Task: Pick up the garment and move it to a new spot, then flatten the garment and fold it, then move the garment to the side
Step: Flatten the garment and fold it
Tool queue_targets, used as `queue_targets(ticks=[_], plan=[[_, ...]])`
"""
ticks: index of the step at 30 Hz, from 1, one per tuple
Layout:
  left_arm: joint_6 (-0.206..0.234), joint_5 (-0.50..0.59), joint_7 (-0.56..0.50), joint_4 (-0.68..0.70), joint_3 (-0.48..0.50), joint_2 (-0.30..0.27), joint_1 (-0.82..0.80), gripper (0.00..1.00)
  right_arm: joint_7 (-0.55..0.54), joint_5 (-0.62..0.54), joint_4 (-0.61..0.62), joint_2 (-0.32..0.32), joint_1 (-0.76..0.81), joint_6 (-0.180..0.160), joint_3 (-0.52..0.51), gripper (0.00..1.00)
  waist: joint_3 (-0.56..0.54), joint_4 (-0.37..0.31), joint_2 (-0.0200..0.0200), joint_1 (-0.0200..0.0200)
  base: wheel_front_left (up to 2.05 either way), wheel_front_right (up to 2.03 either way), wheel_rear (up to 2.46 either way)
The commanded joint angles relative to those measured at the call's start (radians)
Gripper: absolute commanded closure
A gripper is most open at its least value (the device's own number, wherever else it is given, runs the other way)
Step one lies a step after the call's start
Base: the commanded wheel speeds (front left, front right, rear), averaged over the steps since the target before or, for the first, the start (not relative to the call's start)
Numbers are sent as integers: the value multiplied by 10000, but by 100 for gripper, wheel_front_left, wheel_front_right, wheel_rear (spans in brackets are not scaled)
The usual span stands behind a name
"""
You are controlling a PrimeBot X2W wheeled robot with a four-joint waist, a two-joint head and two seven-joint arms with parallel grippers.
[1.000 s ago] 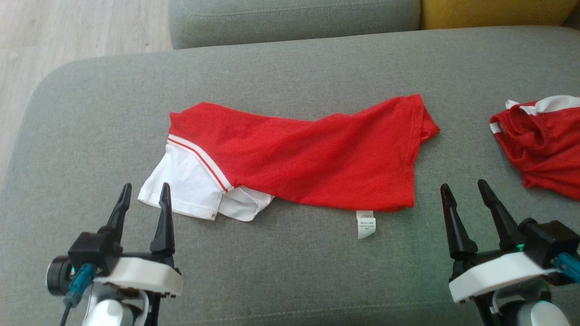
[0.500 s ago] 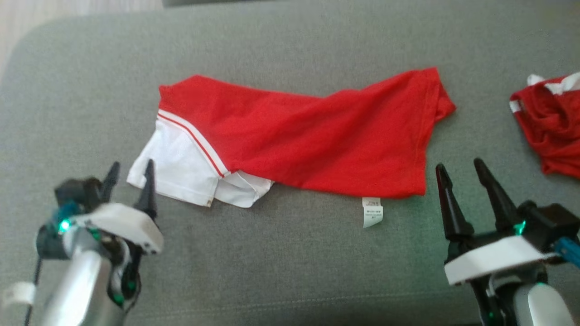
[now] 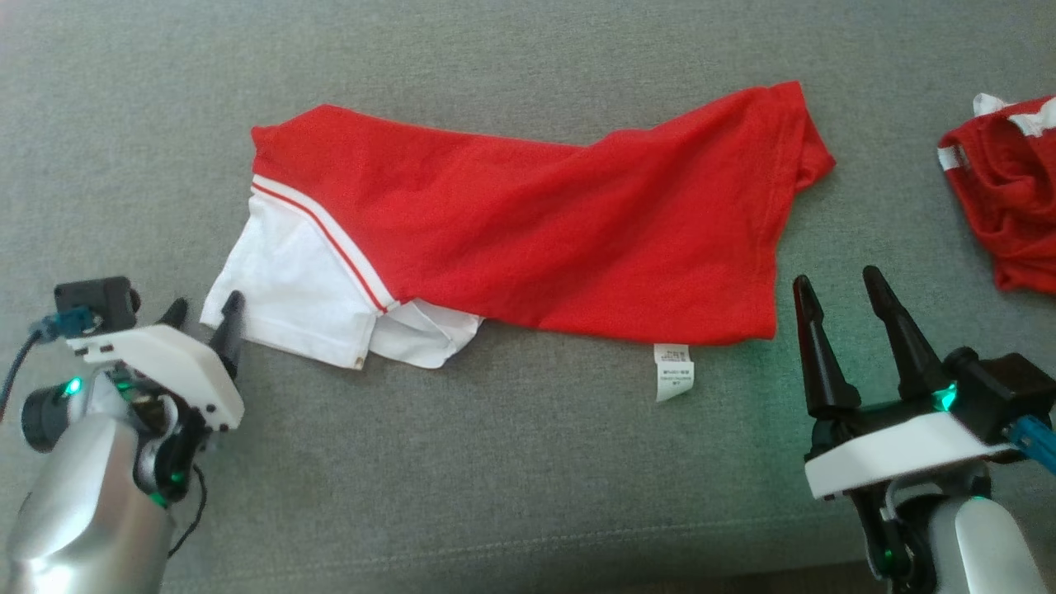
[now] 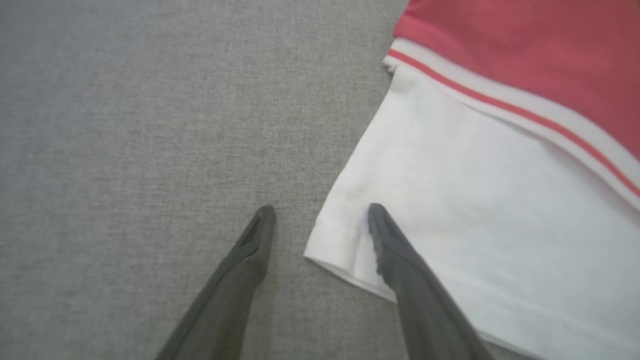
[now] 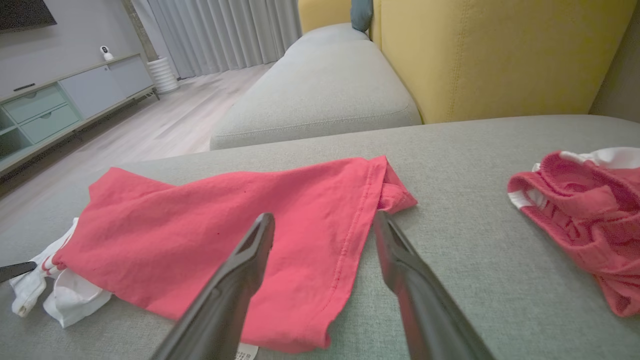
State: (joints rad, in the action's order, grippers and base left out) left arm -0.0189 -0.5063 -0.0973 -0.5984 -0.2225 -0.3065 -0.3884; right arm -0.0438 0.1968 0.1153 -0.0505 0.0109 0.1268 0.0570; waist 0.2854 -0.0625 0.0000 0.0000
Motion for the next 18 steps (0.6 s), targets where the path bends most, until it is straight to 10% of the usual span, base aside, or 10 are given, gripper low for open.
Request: queue_targets(ticks=[1,3,18], plan=[[-53,-84,-310,-77,153,-346,-206,17,121,71,300,-42,-340,39,199,0,15,-33,0,0,0,0,0],[-109,-96,-493,-184,72,-377,-186,100,118,96,246,-35,-338,39,182,0,26,-58,0,0,0,0,0],[-15,212,-227,696,-465,-259,215,100,-914,368,-1696,-369,-427,39,767,0,130,289,0,0,0,0,0]])
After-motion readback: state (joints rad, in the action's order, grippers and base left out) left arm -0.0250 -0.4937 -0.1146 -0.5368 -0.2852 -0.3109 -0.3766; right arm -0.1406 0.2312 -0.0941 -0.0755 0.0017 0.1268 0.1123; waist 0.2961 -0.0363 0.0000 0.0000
